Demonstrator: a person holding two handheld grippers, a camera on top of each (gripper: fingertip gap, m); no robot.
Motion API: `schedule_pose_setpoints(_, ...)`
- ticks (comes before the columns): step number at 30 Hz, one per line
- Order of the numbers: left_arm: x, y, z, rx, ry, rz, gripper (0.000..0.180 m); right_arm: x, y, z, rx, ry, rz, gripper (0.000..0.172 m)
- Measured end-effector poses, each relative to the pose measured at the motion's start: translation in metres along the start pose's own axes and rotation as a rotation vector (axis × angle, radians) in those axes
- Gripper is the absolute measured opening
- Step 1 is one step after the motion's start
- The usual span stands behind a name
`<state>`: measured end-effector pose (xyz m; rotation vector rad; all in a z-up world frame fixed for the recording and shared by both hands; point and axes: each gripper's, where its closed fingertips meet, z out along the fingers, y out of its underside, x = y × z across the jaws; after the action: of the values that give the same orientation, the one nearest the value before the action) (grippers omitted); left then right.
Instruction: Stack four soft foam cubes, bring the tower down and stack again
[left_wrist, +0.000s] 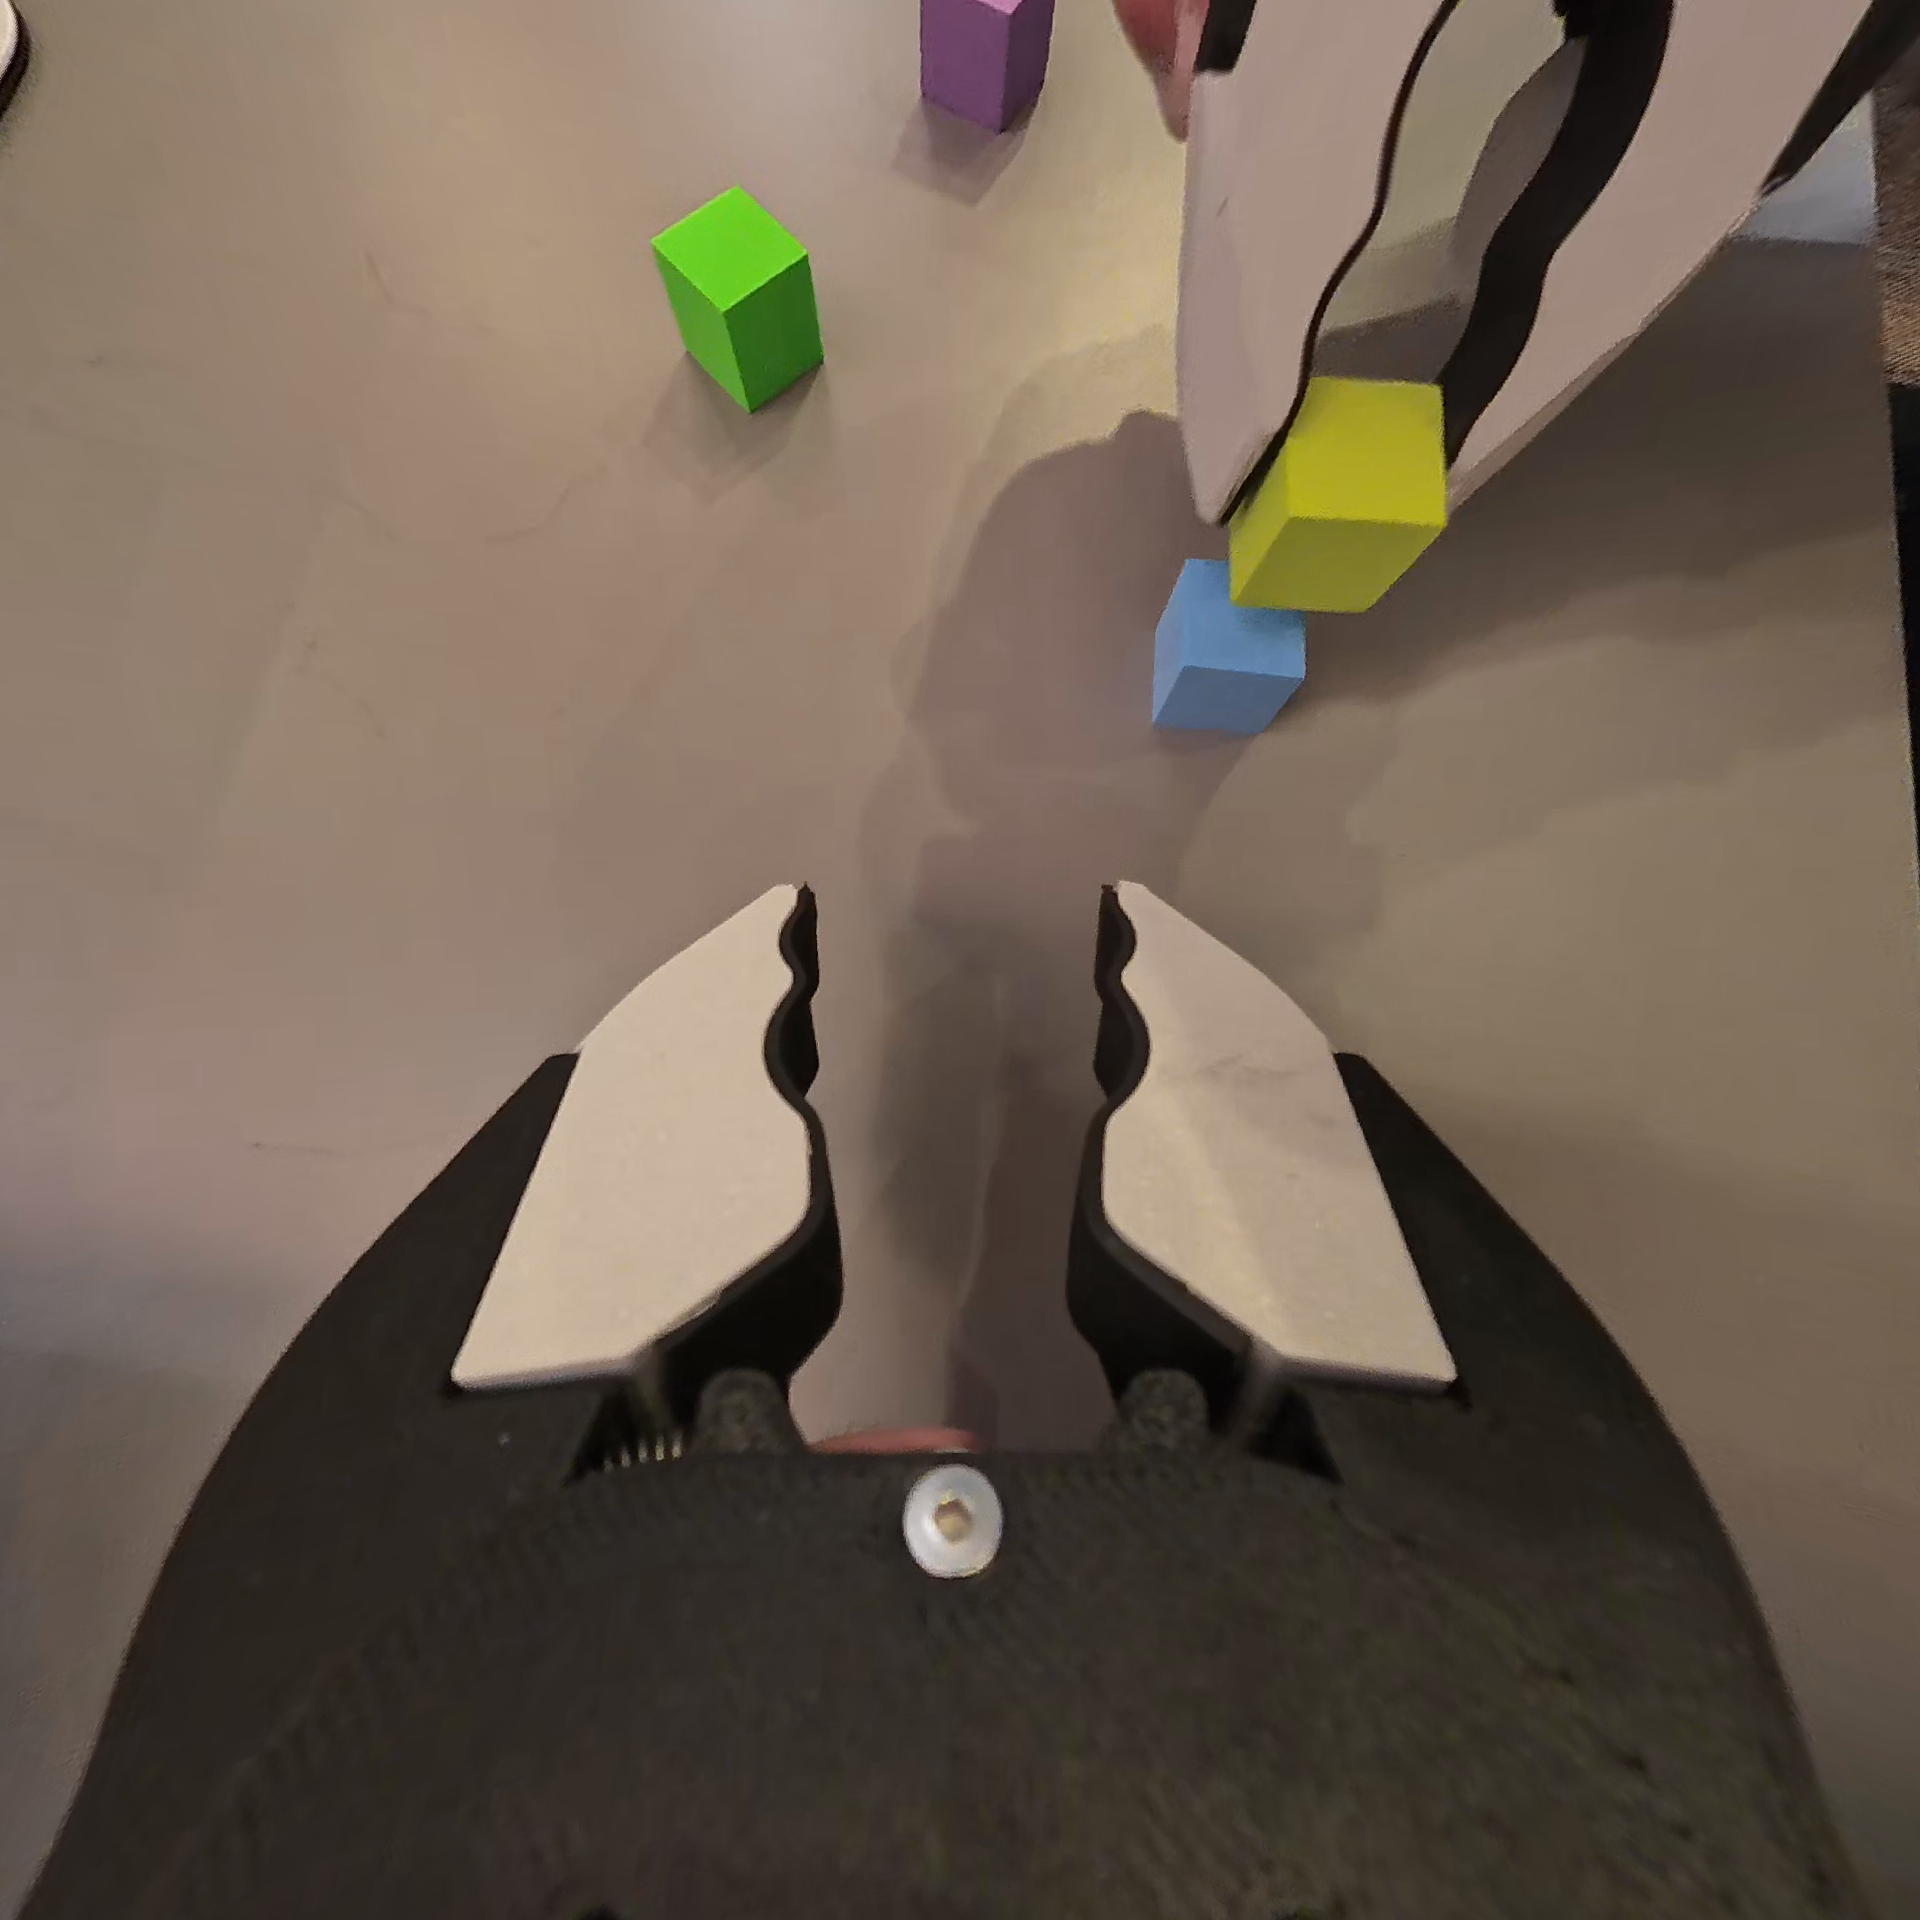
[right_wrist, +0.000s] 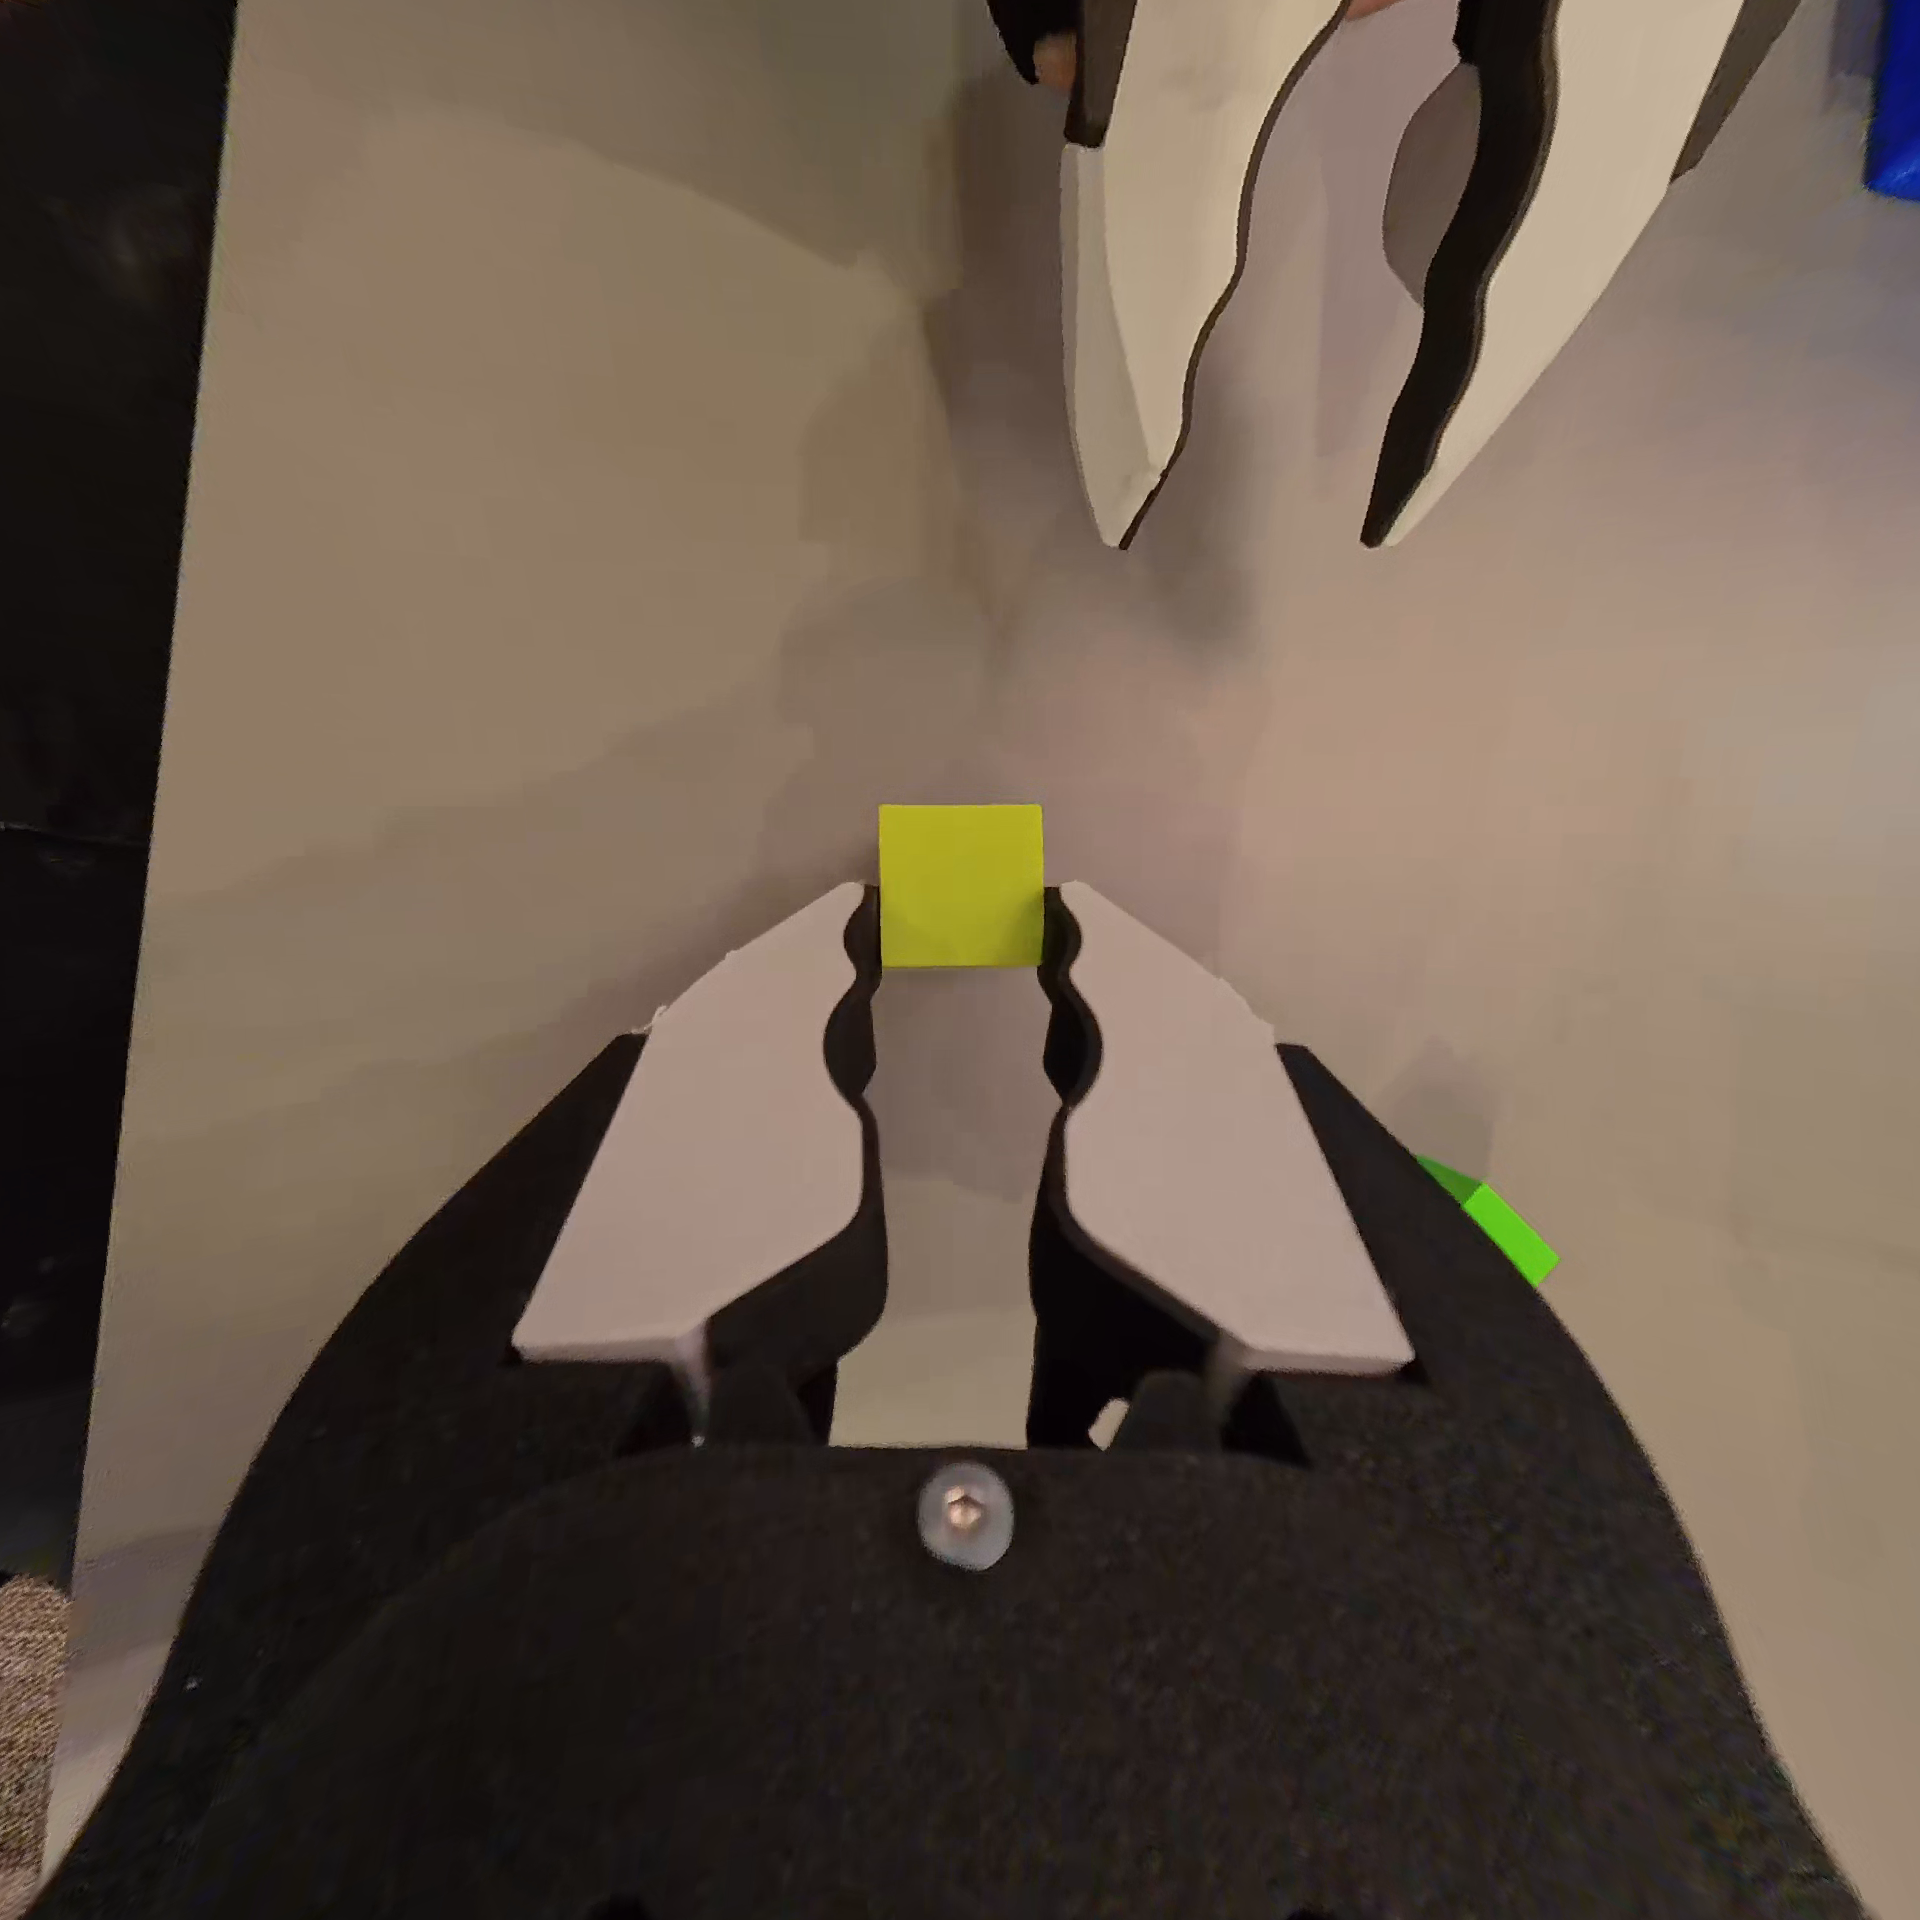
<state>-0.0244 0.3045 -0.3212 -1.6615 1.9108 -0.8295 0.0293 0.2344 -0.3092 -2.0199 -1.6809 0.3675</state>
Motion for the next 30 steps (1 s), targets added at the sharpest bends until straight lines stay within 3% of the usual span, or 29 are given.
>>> schedule_pose_setpoints(30, 0.007, -0.002, 0.004, -0.01, 0.028, 0.012, 0.051, 0.005, 0.0, 0.011, 0.048, -0.009, 0.051, 0.029)
